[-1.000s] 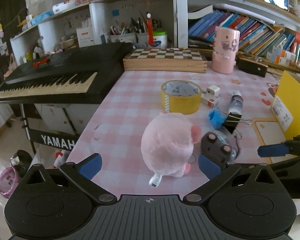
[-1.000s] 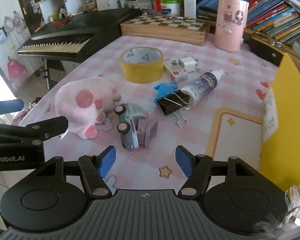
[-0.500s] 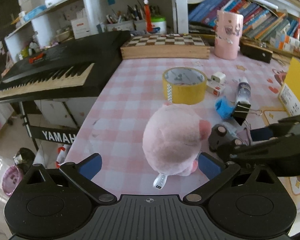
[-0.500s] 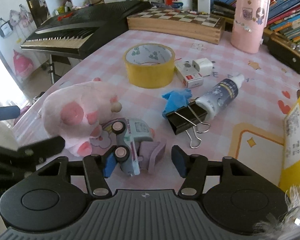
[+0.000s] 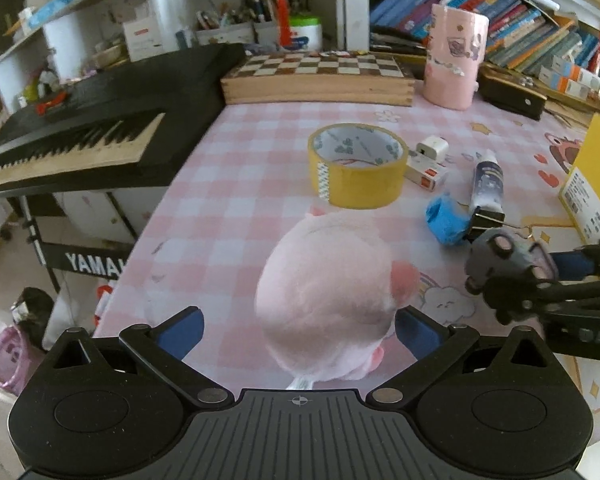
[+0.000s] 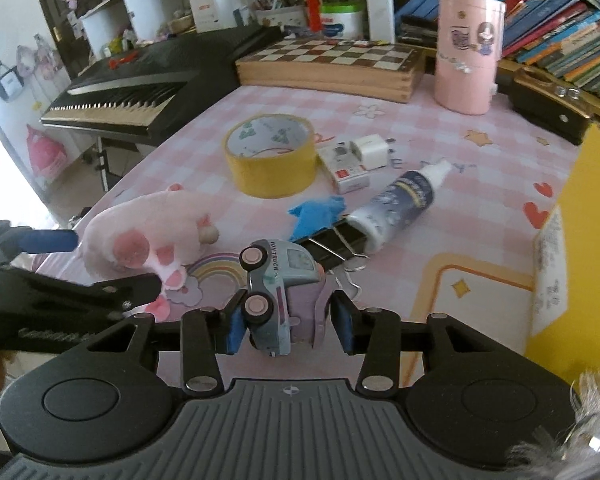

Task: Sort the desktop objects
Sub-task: 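Grasp the pink plush pig with the left gripper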

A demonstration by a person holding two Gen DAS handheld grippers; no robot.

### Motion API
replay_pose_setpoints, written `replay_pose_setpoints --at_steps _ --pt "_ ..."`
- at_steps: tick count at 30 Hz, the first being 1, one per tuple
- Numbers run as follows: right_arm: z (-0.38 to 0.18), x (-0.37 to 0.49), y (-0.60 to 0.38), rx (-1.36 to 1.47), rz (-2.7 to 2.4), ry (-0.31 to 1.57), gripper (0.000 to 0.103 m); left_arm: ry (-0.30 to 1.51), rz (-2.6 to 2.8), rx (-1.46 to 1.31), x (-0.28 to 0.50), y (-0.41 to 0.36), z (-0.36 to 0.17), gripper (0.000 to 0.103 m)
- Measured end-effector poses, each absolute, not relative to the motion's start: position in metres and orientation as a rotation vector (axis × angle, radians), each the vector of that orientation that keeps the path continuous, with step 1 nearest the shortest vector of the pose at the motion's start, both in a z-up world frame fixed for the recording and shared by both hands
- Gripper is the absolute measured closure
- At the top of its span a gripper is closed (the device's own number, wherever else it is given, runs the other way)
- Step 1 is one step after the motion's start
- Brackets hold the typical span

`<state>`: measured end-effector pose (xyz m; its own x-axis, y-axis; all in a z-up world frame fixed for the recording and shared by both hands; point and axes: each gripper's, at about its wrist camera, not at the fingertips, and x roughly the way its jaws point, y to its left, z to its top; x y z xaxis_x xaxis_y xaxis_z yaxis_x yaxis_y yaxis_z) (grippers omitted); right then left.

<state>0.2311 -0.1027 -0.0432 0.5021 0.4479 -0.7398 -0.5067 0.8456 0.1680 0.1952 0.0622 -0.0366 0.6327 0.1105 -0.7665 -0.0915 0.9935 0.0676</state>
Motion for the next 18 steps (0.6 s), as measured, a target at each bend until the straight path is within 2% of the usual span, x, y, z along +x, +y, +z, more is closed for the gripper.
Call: replay_pose_setpoints --at_steps 8,9,10,12,18 --pt "-0.037 0.223 -0.120 -0.060 0.526 0.849 0.062 0.897 0.111 0.030 0.210 0.051 -0.050 0.009" --pt "-0.037 0.221 -0.122 -0.056 0.521 0.851 0.062 0.909 0.110 0.021 0.212 0.051 -0.052 0.016" --pt "-0.037 0.220 -0.124 -0.052 0.517 0.855 0.062 0.923 0.109 0.014 0.213 0.052 -0.055 0.027" --pt "-0.037 0.216 -0.127 -0.045 0.510 0.859 0.062 0.928 0.111 -0.002 0.212 0.053 -0.057 0.038" --pt "-0.033 0.203 -0.134 -0.030 0.478 0.845 0.062 0.902 0.105 -0.029 0.201 0.056 -0.047 0.044"
